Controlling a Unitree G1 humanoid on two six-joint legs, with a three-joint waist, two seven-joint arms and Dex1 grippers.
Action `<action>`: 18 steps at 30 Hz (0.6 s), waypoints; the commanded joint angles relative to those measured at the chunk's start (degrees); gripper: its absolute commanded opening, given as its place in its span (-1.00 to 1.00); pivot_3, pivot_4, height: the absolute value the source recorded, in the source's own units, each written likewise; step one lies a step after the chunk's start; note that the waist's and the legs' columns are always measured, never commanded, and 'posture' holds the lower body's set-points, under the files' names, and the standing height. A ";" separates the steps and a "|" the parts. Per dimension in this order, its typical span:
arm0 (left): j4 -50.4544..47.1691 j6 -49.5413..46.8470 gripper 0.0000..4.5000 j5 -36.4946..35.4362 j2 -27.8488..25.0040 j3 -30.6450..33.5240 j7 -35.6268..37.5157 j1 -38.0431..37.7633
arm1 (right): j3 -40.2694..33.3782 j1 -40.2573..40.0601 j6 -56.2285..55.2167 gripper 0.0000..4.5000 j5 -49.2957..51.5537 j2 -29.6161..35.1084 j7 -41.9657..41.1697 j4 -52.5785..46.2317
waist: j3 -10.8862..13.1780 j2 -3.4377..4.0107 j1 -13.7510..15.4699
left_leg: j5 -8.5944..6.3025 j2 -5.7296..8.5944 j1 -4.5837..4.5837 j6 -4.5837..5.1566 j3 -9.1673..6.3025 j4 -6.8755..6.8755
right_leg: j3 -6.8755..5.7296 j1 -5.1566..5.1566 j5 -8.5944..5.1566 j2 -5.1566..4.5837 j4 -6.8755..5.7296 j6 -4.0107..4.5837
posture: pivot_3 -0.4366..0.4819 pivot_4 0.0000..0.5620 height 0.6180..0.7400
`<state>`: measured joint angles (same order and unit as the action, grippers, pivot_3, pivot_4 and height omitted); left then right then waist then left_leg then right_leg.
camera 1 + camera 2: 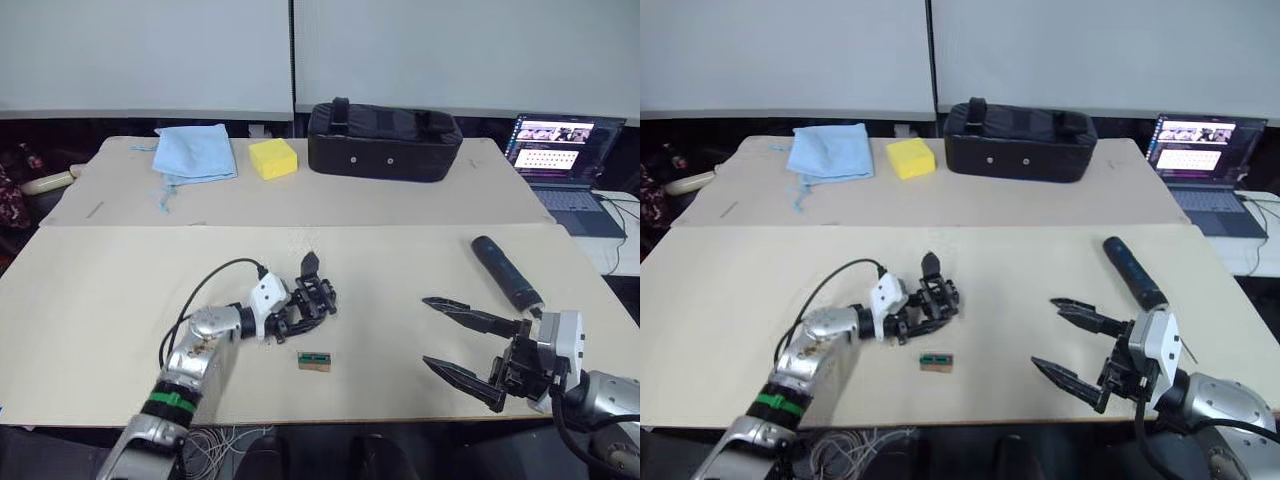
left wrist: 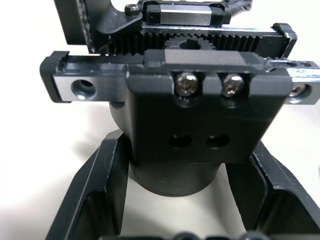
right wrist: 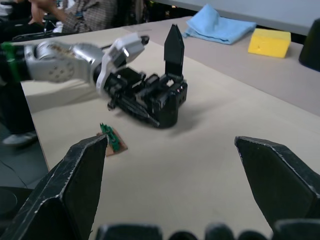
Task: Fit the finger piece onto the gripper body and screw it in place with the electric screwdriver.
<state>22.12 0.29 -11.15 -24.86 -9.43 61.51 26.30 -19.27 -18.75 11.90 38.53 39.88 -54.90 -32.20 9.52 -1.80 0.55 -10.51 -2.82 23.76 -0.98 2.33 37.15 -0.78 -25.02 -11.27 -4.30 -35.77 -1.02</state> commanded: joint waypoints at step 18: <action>36.83 22.34 0.01 -0.10 4.94 2.68 27.41 17.59 | -5.41 -2.74 0.99 1.00 2.59 2.15 -2.05 -3.35 | 0.06 -0.09 1.19 | -0.02 0.05 0.60 0.64 0.00 0.61 | -0.04 -0.04 0.10 -0.05 0.23 -0.28 | -0.05 -0.47 1.00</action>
<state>58.02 22.15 -11.67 -20.52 -7.37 88.97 42.73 -23.10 -21.70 12.59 39.59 41.38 -56.99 -33.63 9.58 -1.89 1.75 -10.53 -2.78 24.34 -0.34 2.32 37.76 -0.81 -25.04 -11.17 -4.36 -35.53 -1.30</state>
